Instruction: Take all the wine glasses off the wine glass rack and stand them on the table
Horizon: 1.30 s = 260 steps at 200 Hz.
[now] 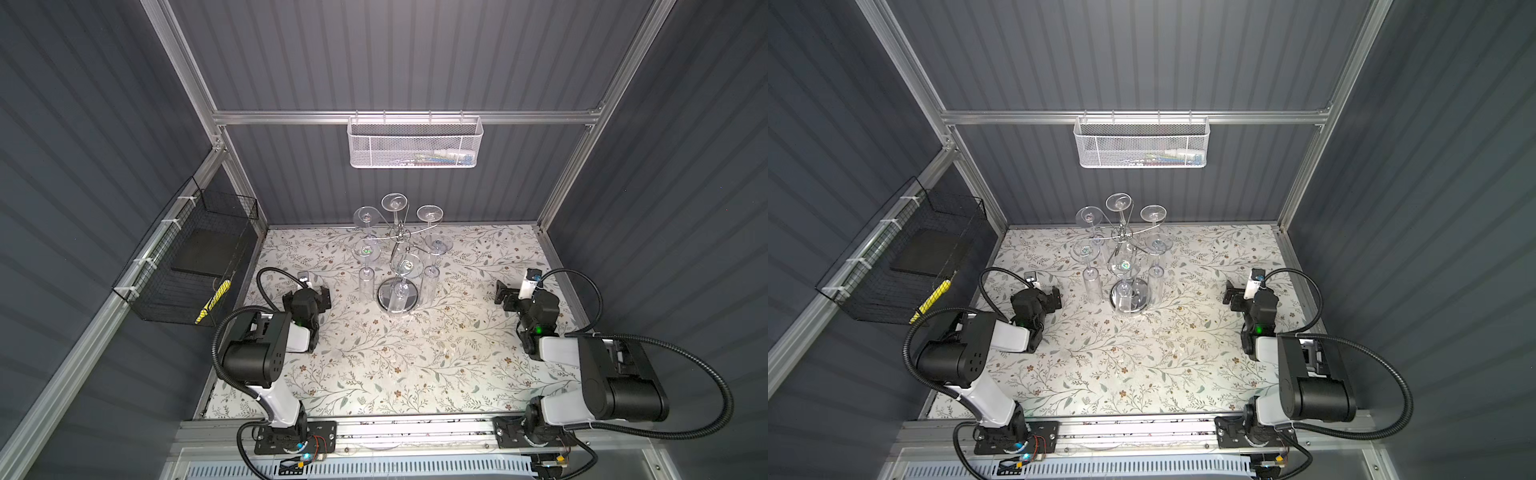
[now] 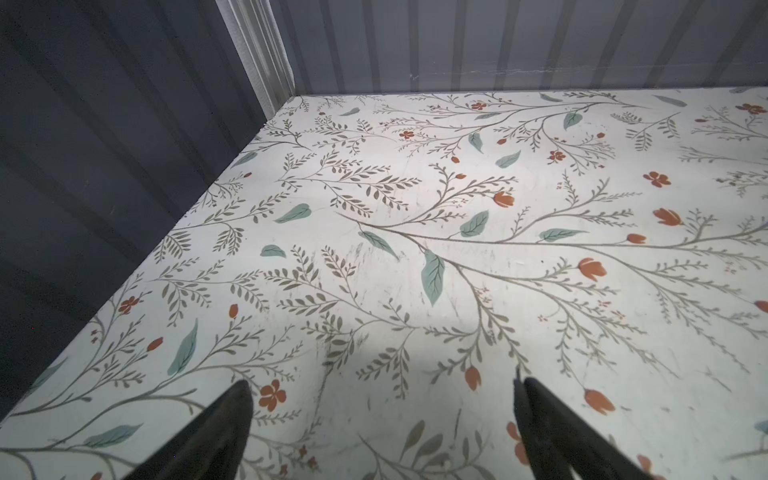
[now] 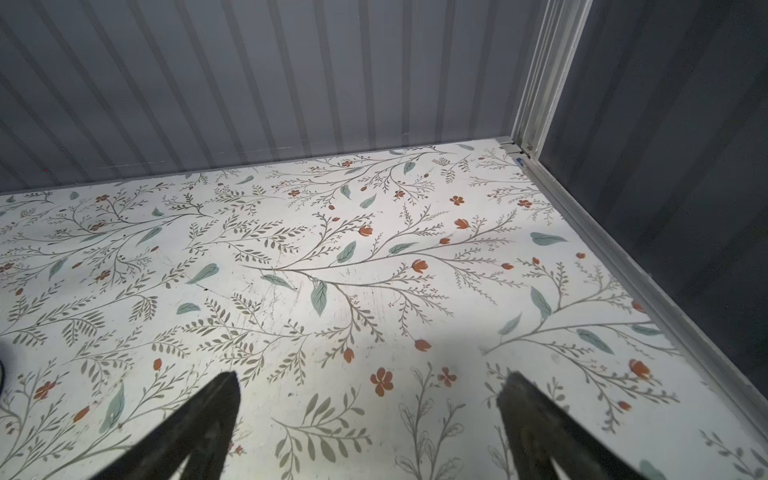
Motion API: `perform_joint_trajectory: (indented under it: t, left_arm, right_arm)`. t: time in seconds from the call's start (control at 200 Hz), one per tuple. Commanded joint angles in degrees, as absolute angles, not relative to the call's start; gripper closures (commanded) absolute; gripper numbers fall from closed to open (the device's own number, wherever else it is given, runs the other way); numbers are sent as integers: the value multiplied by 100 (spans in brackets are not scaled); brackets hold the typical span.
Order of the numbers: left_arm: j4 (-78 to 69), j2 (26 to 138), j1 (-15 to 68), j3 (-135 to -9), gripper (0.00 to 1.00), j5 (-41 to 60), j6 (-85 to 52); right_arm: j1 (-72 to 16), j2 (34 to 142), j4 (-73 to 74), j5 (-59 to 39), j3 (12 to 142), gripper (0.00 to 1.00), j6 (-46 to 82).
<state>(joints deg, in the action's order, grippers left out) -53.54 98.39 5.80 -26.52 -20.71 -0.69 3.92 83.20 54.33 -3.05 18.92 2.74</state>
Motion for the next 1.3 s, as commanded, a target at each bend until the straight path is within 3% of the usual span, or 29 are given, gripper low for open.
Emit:
perform_joint_trajectory:
  t: [0.0,1.296]
  left_arm:
    - [-5396,9833,545,-2610,0,-2031,-149]
    - [-5438,9820,545,-2590,0,-2009,-129]
  right_arm:
    - [386,8340,5502,-295,1887,1,242]
    - [492,8344,5493,-418,1894,1,330]
